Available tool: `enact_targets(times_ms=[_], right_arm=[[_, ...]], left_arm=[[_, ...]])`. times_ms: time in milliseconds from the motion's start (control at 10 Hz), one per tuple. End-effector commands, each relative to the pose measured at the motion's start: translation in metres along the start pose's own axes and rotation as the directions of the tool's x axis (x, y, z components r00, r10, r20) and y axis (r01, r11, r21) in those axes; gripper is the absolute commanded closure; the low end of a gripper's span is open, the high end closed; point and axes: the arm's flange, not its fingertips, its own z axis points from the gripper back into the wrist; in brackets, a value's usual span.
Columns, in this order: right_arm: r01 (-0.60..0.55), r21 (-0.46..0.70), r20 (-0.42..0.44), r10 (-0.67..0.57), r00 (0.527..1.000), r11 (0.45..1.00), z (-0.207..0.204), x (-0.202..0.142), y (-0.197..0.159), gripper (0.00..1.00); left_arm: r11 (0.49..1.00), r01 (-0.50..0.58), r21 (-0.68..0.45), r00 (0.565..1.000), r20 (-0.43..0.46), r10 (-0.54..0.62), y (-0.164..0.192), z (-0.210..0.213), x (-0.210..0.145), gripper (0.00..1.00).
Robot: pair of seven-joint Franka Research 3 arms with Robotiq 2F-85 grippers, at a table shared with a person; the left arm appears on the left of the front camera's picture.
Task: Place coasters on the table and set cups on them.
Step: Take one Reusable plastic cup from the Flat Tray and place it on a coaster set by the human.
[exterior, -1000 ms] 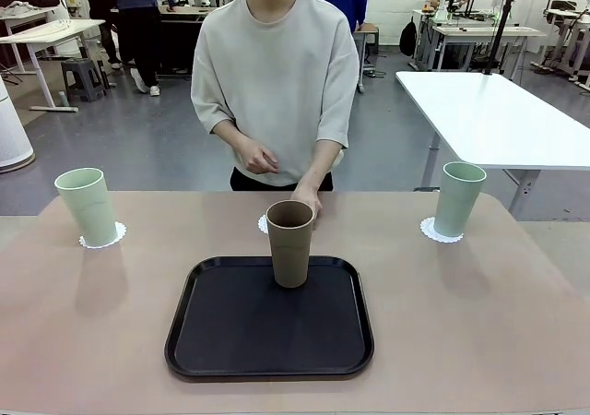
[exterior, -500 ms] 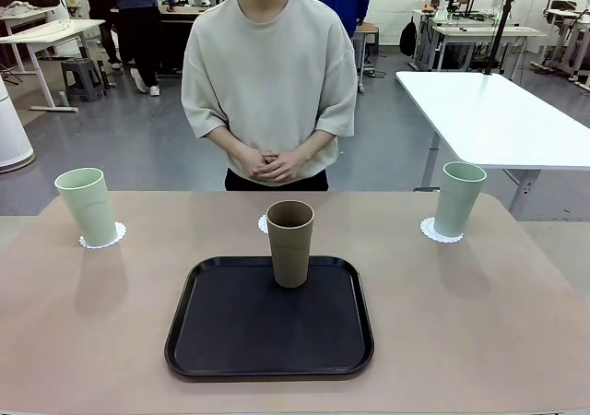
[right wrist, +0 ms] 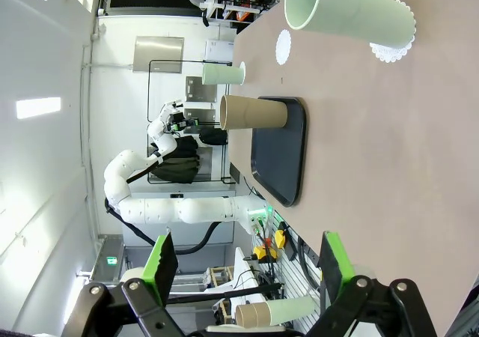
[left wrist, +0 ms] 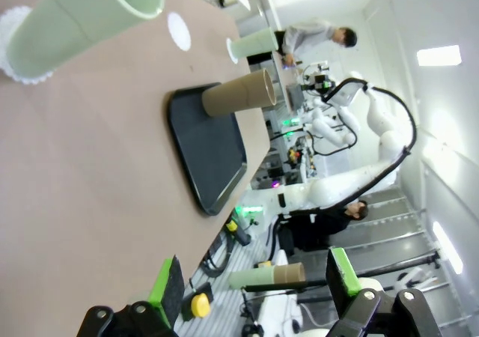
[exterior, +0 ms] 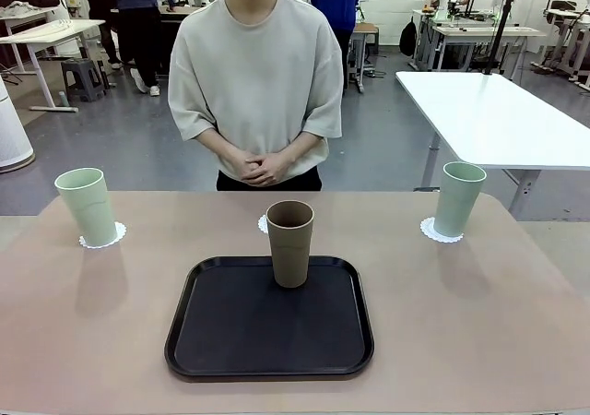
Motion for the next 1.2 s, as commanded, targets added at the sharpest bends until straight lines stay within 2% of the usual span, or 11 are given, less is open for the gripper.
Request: enact_targets(times_ms=[0, 100, 200, 400, 500, 900, 1100], right_arm=[[-0.005, -0.003, 0.013, 0.005, 1.0, 1.0, 0.001, -0.001, 0.001, 0.0], [-0.005, -0.003, 0.013, 0.005, 1.0, 1.0, 0.001, -0.001, 0.001, 0.0], [-0.005, -0.003, 0.013, 0.005, 1.0, 1.0, 0.001, -0.001, 0.001, 0.0], [-0.005, -0.003, 0.013, 0.005, 1.0, 1.0, 0.001, -0.001, 0.001, 0.0], [-0.005, -0.003, 0.013, 0.005, 1.0, 1.0, 0.001, -0.001, 0.001, 0.0], [-0.005, -0.003, 0.013, 0.005, 1.0, 1.0, 0.001, -0.001, 0.001, 0.0], [-0.005, -0.003, 0.013, 0.005, 1.0, 1.0, 0.001, -0.001, 0.001, 0.0]], left_arm=[[0.985, 0.119, 0.126, 0.989, -0.107, -0.106, -0.045, 0.003, 0.008, 0.0], [0.961, 0.157, 0.227, 0.975, -0.188, -0.115, -0.072, -0.004, 0.024, 0.0], [0.935, 0.176, 0.306, 0.969, -0.221, -0.11, -0.099, -0.012, 0.036, 0.0], [0.862, 0.259, 0.437, 0.944, -0.305, -0.129, -0.141, -0.045, 0.061, 0.0], [0.809, 0.308, 0.501, 0.922, -0.367, -0.123, -0.156, -0.069, 0.075, 0.0], [0.638, 0.464, 0.614, 0.847, -0.519, -0.116, -0.167, -0.162, 0.122, 0.0], [0.516, 0.545, 0.662, 0.816, -0.56, -0.143, -0.169, -0.199, 0.129, 0.0]])
